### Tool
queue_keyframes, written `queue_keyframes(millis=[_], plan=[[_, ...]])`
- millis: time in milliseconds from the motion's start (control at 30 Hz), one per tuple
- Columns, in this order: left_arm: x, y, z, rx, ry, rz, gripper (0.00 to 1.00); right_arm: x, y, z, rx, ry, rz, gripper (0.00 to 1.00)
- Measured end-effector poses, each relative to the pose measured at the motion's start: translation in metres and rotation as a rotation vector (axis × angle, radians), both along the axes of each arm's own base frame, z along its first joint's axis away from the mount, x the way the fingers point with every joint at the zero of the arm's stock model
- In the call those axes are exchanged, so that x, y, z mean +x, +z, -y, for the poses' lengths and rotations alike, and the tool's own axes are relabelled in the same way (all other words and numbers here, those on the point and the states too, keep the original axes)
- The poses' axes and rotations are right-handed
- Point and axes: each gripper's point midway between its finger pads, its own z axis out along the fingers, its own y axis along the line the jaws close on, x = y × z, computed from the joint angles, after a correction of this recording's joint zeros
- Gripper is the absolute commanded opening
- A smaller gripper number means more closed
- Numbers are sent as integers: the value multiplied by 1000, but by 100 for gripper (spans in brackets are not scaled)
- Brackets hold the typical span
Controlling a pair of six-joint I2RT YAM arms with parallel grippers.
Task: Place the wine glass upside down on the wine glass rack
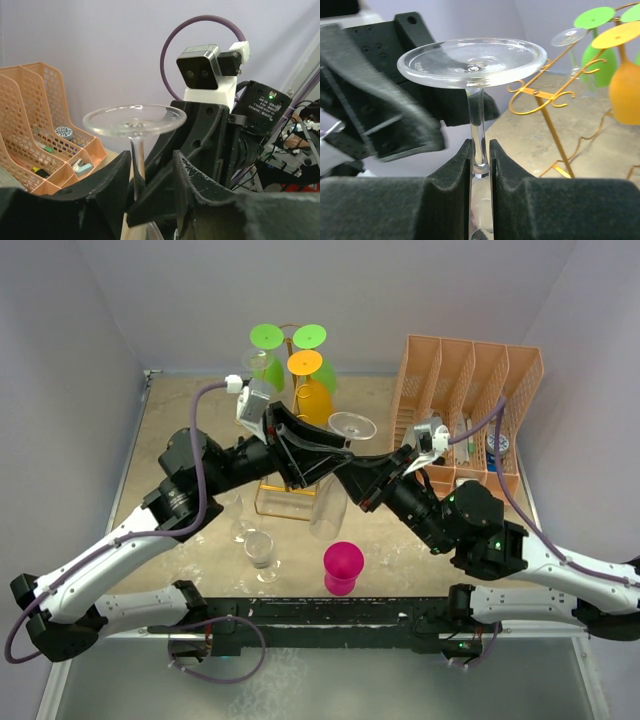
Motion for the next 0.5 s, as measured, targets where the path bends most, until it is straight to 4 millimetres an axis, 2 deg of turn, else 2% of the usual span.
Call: queue_keyframes(millis=[133, 200, 400, 500], plan=[[5, -5, -16, 8, 86, -12, 47, 13, -11, 9, -35, -93, 5, 0], [16, -9, -30, 10, 191, -26, 47, 22, -16, 14, -69, -155, 23, 0], [45, -19, -85, 32, 509, -76, 47, 54, -41, 21, -222, -339, 90, 0], [52, -23, -120, 37, 663, -96, 47, 84, -58, 21, -303, -404, 102, 0]])
